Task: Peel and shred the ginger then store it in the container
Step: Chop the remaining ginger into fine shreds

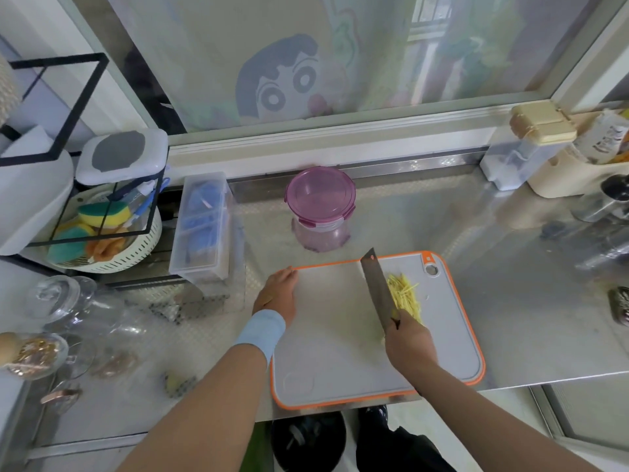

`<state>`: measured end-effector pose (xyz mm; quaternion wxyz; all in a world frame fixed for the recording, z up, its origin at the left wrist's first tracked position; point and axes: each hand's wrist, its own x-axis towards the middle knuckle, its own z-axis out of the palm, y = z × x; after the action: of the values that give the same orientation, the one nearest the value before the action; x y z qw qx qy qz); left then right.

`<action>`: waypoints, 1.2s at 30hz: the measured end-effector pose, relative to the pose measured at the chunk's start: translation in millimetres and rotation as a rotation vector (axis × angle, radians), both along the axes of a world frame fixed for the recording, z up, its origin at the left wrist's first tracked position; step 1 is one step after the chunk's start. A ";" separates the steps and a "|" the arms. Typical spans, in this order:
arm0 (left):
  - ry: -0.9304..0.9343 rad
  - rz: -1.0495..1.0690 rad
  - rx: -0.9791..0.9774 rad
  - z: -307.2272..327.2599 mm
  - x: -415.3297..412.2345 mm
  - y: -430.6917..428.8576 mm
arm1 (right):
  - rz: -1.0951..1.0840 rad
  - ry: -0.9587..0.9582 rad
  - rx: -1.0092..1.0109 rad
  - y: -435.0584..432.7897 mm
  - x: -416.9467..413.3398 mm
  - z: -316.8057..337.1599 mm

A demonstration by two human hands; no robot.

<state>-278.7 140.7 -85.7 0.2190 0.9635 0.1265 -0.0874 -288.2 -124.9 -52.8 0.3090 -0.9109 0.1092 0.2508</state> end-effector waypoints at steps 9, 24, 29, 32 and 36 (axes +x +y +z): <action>-0.011 -0.099 0.110 -18.1 -40.8 -37.6 | 0.285 -0.032 0.006 35.0 -7.0 1.4; -0.180 -0.023 -0.065 -12.1 -74.5 -37.4 | 0.427 -0.028 -0.023 36.9 -9.9 8.6; -0.184 -0.014 -0.066 -12.5 -79.7 -47.4 | 0.532 -0.098 -0.062 35.2 -20.8 7.9; -0.263 -0.003 -0.084 -18.4 -79.6 -47.9 | 0.526 -0.089 -0.057 37.7 -25.3 9.6; -0.302 -0.068 -0.062 -21.3 -76.0 -50.7 | 0.515 -0.082 -0.067 38.8 -27.0 3.5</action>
<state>-354.6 90.1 -107.1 0.2620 0.9622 0.0567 0.0474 -315.2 -86.1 -49.3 0.2088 -0.9278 -0.1307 0.2801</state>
